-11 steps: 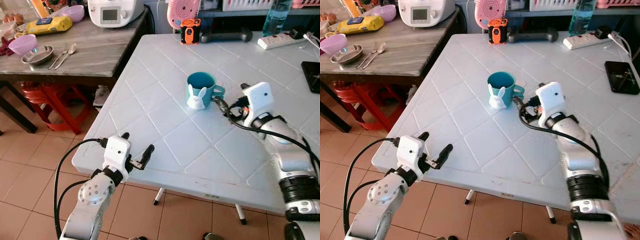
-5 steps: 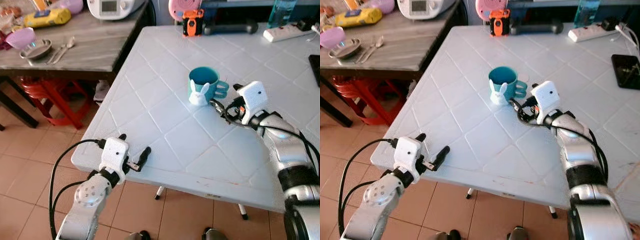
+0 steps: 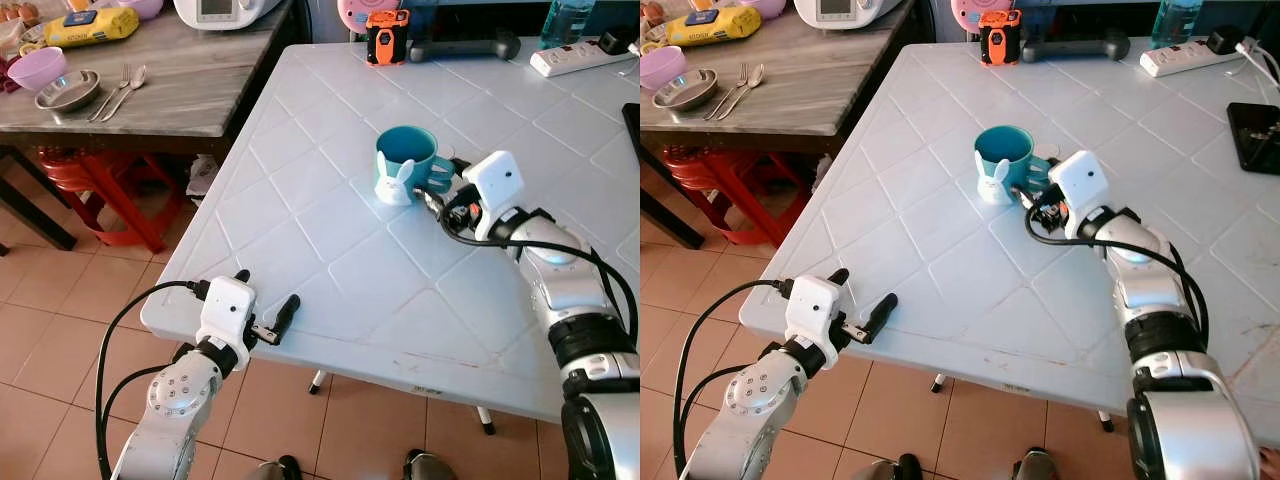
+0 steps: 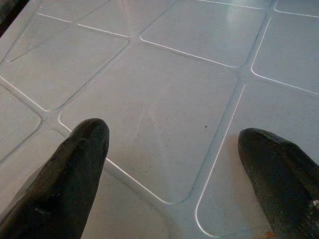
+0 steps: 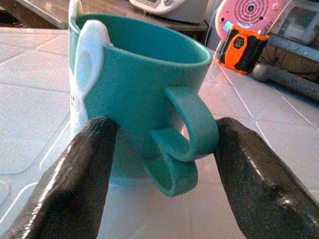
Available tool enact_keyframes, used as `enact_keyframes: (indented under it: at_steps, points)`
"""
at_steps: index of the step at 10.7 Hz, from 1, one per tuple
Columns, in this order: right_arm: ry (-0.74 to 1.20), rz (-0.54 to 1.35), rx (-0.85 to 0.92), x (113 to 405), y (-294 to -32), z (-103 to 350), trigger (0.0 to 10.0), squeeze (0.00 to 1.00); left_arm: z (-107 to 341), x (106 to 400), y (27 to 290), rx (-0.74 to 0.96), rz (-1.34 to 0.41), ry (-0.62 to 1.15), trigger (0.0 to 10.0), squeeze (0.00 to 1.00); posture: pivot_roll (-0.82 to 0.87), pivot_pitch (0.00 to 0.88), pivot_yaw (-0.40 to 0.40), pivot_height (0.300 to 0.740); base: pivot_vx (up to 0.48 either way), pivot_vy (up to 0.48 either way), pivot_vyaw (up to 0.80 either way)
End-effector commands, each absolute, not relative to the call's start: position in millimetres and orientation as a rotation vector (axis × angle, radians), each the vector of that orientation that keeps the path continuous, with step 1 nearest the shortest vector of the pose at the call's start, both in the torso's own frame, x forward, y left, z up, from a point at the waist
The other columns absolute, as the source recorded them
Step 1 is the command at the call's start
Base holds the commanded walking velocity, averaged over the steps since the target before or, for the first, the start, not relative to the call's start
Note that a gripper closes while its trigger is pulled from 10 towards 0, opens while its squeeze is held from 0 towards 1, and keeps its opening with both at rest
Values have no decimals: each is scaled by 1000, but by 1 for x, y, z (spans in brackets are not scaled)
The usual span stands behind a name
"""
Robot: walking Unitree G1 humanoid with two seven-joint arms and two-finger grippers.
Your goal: Setting the table
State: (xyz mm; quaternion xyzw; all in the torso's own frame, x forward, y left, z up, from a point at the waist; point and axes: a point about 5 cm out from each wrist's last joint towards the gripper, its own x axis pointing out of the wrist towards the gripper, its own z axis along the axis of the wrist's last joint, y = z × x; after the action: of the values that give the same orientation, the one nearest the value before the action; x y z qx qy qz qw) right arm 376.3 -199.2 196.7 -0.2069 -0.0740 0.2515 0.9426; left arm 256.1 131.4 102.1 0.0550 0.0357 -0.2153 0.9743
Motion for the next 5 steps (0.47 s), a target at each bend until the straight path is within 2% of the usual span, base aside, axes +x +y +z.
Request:
enact_keyframes:
  at_steps: [1,5]
  points:
    - [-172,557,-416,377,-190,199,0,0,101,256,141,131,-396,90,10000,0,-34,201,147,740,0,0,0]
    - [-219,643,-345,366,-168,197,0,0,102,260,139,132,-397,85,10000,0,-52,192,146,740,0,0,0]
